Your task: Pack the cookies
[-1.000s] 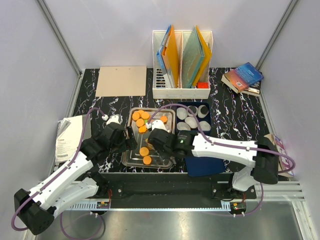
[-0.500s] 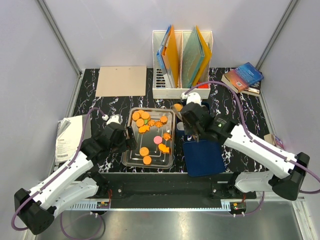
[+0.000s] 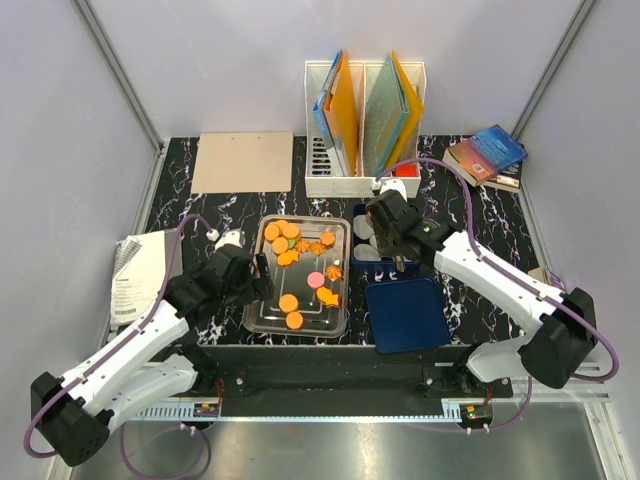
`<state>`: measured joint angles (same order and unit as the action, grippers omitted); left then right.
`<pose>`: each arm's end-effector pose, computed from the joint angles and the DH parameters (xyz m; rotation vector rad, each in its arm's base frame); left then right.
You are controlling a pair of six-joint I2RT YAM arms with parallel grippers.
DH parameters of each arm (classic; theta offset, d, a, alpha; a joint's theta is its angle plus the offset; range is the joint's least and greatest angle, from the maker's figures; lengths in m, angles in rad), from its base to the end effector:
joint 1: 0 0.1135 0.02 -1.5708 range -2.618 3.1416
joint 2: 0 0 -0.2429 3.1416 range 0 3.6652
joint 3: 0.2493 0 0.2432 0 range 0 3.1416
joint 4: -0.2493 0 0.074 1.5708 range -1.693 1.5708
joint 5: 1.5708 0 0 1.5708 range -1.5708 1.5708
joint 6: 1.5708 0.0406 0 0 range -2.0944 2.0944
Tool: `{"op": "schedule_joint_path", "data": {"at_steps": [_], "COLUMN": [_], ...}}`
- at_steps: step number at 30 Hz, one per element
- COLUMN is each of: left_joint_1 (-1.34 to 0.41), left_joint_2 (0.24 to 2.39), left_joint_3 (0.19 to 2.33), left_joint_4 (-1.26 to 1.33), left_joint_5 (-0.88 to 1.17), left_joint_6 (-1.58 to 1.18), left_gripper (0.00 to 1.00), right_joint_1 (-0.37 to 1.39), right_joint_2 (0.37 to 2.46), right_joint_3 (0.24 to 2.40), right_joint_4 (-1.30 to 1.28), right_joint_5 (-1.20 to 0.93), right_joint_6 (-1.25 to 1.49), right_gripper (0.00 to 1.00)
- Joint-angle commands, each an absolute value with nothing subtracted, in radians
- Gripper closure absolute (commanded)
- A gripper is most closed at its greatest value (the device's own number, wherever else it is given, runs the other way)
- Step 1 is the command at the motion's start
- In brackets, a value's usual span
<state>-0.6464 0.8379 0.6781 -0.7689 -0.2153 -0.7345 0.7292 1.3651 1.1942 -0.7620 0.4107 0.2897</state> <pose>0.1392 -0.0941 0.2247 -0.1995 2.4894 -0.3207 0.2189 0.1739 0.2810 -0.3611 2.3720 -0.0498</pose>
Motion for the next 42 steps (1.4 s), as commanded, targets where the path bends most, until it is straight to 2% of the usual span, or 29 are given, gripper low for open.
{"op": "schedule_joint_path", "data": {"at_steps": [1, 18, 23, 30, 35, 38, 42], "left_joint_1": [-0.649, -0.650, -0.650, -0.650, -0.650, -0.652, -0.650], "left_joint_2": [0.830, 0.839, 0.841, 0.839, 0.838, 0.838, 0.850], "left_joint_3": [0.692, 0.690, 0.692, 0.690, 0.690, 0.690, 0.690], "left_joint_4": [-0.746, -0.744, -0.746, -0.745, -0.744, -0.744, -0.742], "left_joint_5": [-0.241, -0.244, -0.244, -0.244, -0.244, -0.244, -0.247], "left_joint_6": [-0.739, -0.739, -0.739, -0.739, -0.739, -0.739, -0.739], "left_gripper": [0.01, 0.01, 0.01, 0.01, 0.01, 0.01, 0.01], "right_joint_1": [0.707, 0.672, 0.672, 0.672, 0.672, 0.675, 0.761], "right_joint_2": [1.393, 1.466, 1.474, 1.468, 1.431, 1.361, 1.284], "right_joint_3": [1.221, 1.244, 1.249, 1.247, 1.255, 1.256, 1.262], "right_joint_4": [-0.669, -0.606, -0.606, -0.607, -0.621, -0.637, -0.664], "right_joint_5": [0.373, 0.298, 0.296, 0.311, 0.319, 0.254, 0.228], "right_joint_6": [0.258, 0.252, 0.250, 0.249, 0.256, 0.288, 0.336], "right_gripper": [0.62, 0.61, 0.51, 0.44, 0.44, 0.48, 0.50]}}
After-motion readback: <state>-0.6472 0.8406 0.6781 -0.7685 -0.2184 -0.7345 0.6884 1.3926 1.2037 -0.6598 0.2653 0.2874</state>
